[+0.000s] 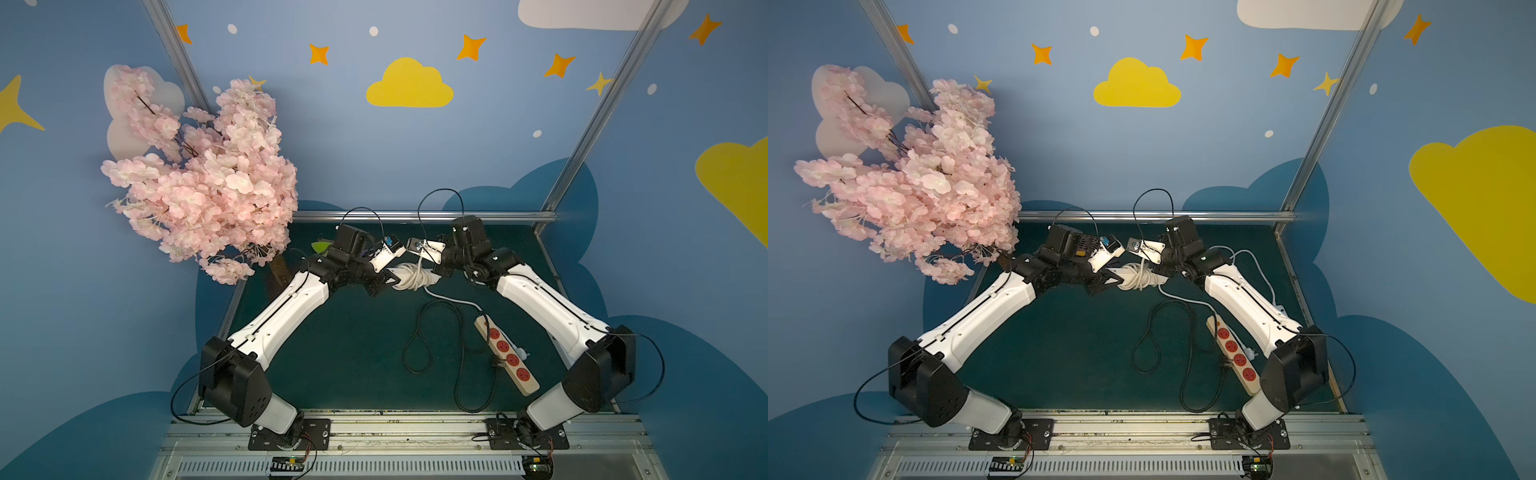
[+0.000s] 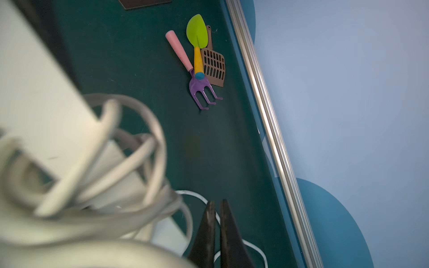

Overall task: Wrap the cord around the power strip
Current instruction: Wrap the power cord around the power strip.

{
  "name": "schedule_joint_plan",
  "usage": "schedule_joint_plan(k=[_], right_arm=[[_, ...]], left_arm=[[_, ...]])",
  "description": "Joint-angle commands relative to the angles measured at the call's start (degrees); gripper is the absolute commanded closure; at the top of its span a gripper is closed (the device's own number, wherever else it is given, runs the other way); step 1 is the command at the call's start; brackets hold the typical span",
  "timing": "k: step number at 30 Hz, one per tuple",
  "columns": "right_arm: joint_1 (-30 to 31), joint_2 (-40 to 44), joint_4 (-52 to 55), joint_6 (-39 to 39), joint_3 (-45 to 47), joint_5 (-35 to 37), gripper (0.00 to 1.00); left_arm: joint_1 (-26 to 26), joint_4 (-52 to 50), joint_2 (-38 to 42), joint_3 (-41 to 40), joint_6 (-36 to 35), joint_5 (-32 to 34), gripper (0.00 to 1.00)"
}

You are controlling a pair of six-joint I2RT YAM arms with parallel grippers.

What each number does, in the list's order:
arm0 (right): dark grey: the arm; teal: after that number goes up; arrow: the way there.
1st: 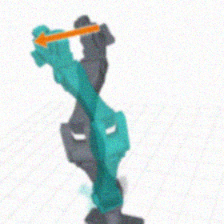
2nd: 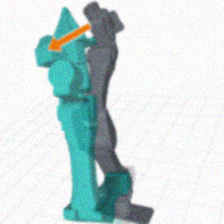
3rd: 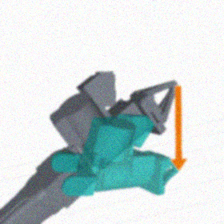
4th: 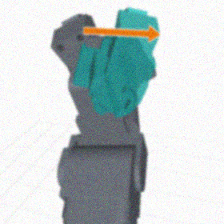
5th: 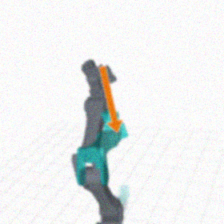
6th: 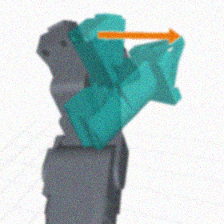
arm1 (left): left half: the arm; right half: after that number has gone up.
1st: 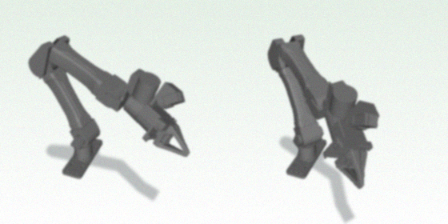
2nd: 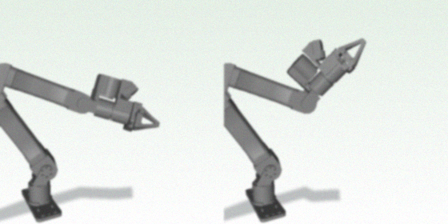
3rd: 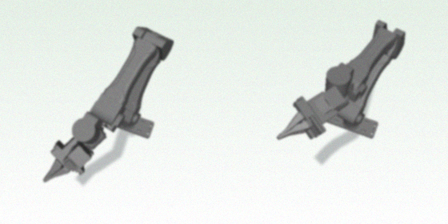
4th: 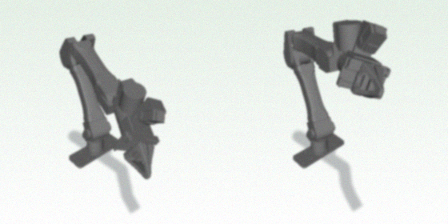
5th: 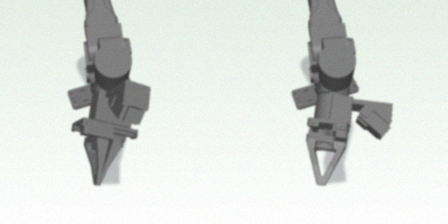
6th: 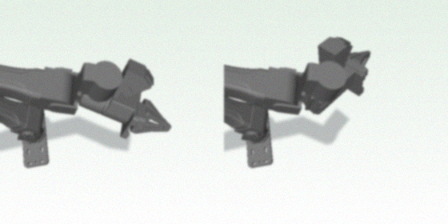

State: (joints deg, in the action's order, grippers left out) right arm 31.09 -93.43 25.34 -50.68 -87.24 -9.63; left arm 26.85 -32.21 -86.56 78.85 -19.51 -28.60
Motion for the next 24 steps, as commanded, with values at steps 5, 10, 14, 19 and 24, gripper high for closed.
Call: schedule_joint_plan(k=[5, 10, 14, 19, 24], right_arm=[[-13.4, -8.1, -1.8, 7.4, -9.0, -28.3, 0.95], [-18.0, -13.2, -2.1, 16.6, -9.4, -45.8, 0.77], [-19.0, -15.6, -5.2, 21.6, -7.3, -51.9, 0.68], [-19.0, -16.8, -8.7, 27.1, -5.0, -54.9, 0.69], [-18.0, -16.9, -24.1, 41.0, 1.6, -55.8, 0.71]], left_arm=[[-0.8, -6.0, 2.9, -2.3, 0.1, -32.3, 0.97], [-5.0, 17.0, 6.0, -8.1, 17.7, -43.8, 0.98], [-6.1, 39.1, 6.7, -12.9, 34.0, -47.0, 0.98], [-7.8, 47.6, 6.6, -14.4, 40.2, -45.4, 0.98], [-9.1, 66.2, 5.4, -17.4, 54.2, -41.8, 0.98]])
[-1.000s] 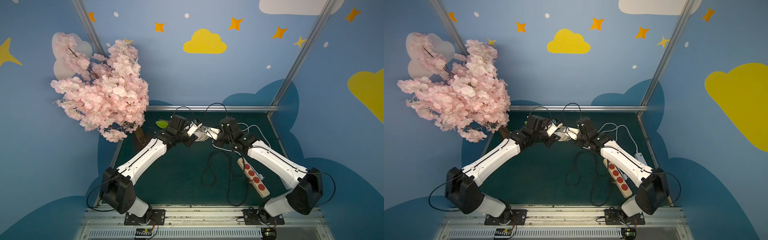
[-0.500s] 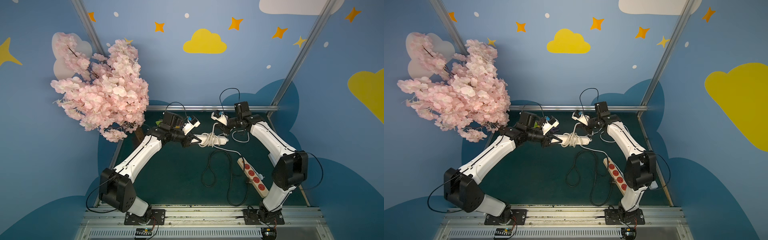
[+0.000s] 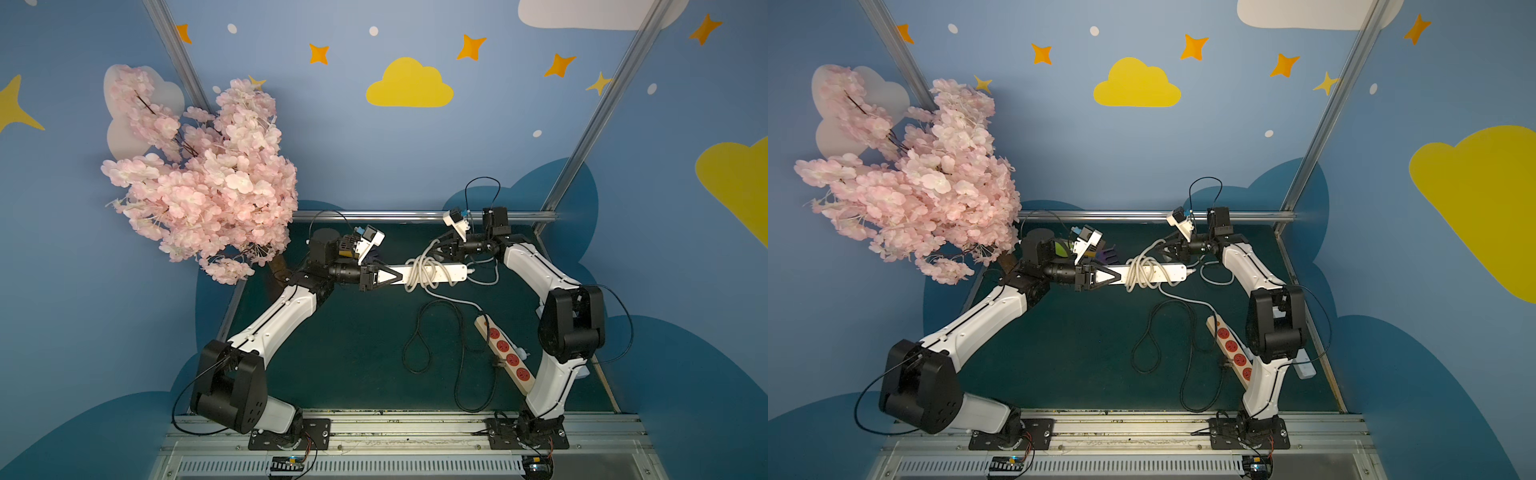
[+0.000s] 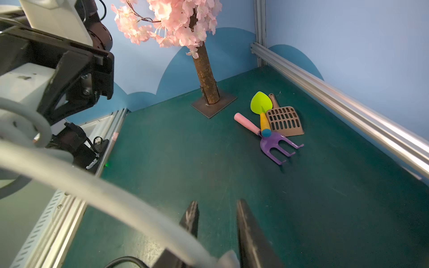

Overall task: Wrap the cord around the power strip
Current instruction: Wrap the power cord around the power strip.

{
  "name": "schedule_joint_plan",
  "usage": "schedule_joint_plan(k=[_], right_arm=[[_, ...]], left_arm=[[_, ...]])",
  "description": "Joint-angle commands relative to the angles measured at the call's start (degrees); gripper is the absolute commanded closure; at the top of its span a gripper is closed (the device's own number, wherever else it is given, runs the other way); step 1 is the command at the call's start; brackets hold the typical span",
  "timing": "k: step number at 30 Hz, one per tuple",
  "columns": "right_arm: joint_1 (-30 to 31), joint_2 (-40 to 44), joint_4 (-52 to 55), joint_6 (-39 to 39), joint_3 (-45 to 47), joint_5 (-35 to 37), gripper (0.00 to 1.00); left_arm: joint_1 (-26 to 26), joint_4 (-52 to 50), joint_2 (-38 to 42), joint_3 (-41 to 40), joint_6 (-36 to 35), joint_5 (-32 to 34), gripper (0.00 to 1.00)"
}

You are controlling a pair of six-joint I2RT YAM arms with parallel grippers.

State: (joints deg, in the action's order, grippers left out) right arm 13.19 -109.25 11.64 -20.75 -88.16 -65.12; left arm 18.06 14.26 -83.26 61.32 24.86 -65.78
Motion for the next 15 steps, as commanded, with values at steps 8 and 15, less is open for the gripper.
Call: schedule_joint_plan(k=[8, 15], right_arm=[[4.8, -1.7, -21.6, 31.8, 8.5, 7.1, 0.81], [10.7, -1.3, -39.9, 64.0, 16.4, 10.6, 0.9]], left_arm=[[-0.7, 36.1, -1.9, -4.3, 19.6, 8.3, 0.97], [-1.5, 26.6, 0.6, -7.5, 9.5, 25.7, 0.97]])
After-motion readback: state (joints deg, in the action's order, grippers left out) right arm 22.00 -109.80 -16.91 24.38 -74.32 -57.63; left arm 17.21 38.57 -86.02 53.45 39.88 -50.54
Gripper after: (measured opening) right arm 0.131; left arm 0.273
